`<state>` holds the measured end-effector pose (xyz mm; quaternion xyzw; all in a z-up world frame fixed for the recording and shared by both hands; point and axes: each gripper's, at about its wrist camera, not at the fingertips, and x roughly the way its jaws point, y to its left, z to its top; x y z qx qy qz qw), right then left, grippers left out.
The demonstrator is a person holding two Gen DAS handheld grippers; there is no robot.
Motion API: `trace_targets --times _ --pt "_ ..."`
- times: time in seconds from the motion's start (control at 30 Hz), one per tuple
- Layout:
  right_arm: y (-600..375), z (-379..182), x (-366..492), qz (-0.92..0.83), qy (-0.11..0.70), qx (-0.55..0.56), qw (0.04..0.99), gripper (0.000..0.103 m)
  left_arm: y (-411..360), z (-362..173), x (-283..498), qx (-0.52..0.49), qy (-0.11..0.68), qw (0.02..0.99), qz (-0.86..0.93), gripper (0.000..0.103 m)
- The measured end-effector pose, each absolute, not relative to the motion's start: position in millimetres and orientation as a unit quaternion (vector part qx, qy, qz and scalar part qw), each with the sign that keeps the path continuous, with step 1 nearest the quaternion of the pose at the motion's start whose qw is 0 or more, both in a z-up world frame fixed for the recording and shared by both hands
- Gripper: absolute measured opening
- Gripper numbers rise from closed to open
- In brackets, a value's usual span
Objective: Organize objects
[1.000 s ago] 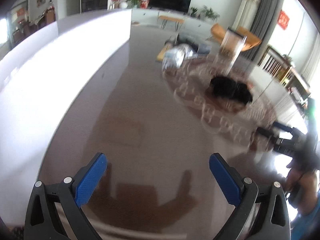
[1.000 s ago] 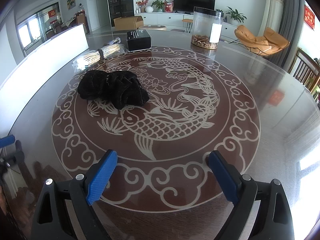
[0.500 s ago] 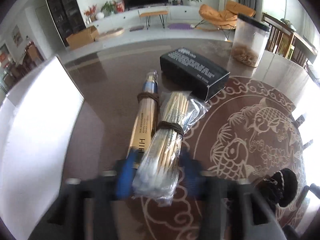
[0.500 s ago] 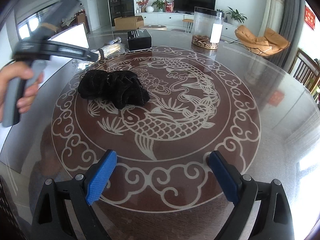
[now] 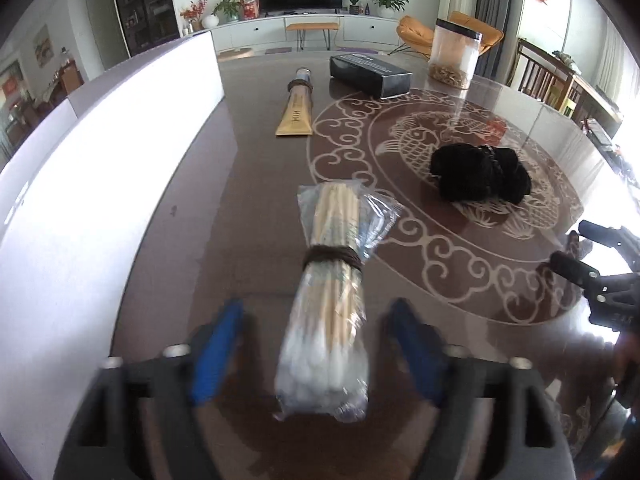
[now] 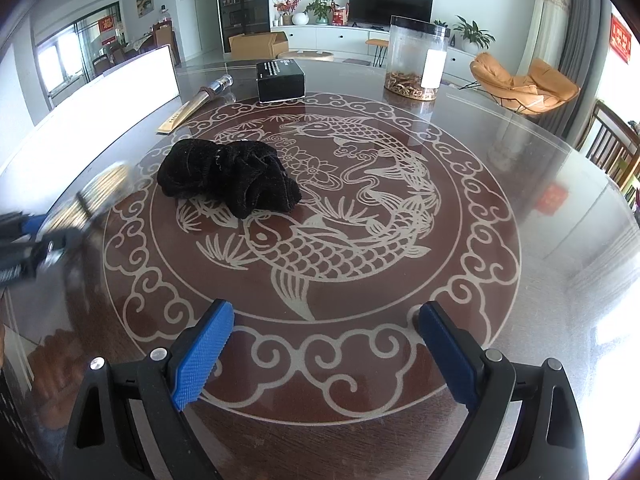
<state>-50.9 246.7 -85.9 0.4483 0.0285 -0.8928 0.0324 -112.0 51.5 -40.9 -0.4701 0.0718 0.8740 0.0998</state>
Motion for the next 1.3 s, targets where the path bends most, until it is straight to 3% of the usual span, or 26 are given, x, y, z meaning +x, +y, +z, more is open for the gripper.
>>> trace_targets --times 0.13,0.17,0.2,0.23,0.37,0.5,0.53,0.57,0.63,1.07,1.3 --pt "246.2 -86.5 -51.0 -0.891 0.026 0.451 0.039 0.097 55.8 -50.1 -122.1 -0.472 0.069 0.111 0.872 0.087" --pt "245.6 -86.5 -50.8 -0.891 0.025 0.451 0.043 0.097 54.2 -49.7 -121.7 -0.466 0.065 0.112 0.875 0.072" --pt "245.3 -85.0 -50.5 -0.892 0.022 0.448 0.062 0.097 52.1 -48.1 -117.4 -0.458 0.065 0.112 0.879 0.044" --pt "244.6 -82.1 -52.0 -0.890 0.017 0.445 0.097 0.097 51.5 -46.5 -115.6 -0.457 0.065 0.116 0.879 0.029" --pt "223.6 -53.5 -78.6 -0.887 0.135 0.409 0.169 0.097 38.1 -45.1 -103.9 -0.459 0.045 0.103 0.881 0.028" --pt "189.6 -53.3 -139.4 -0.816 0.188 0.472 0.275 0.095 26.2 -44.0 -89.6 -0.458 0.016 0.104 0.883 0.028" --pt "181.1 -58.6 -150.5 -0.805 0.202 0.483 0.280 0.086 24.1 -43.8 -86.2 -0.456 0.013 0.103 0.884 0.028" --pt "173.2 -63.6 -157.4 -0.796 0.217 0.489 0.284 0.060 20.9 -43.7 -82.0 -0.454 0.010 0.103 0.885 0.028" --pt "165.6 -70.0 -171.0 -0.788 0.206 0.510 0.277 0.040 15.4 -42.6 -75.4 -0.452 0.007 0.101 0.886 0.028" --pt "178.8 -29.3 -106.0 -0.832 0.020 0.513 0.212 0.040 -37.3 33.6 -26.9 -0.377 -0.108 0.103 0.914 0.028" --pt "65.7 46.6 -108.9 -0.846 0.014 0.440 0.301 0.041 -138.7 90.6 -31.0 -0.348 -0.116 0.003 0.930 0.028"
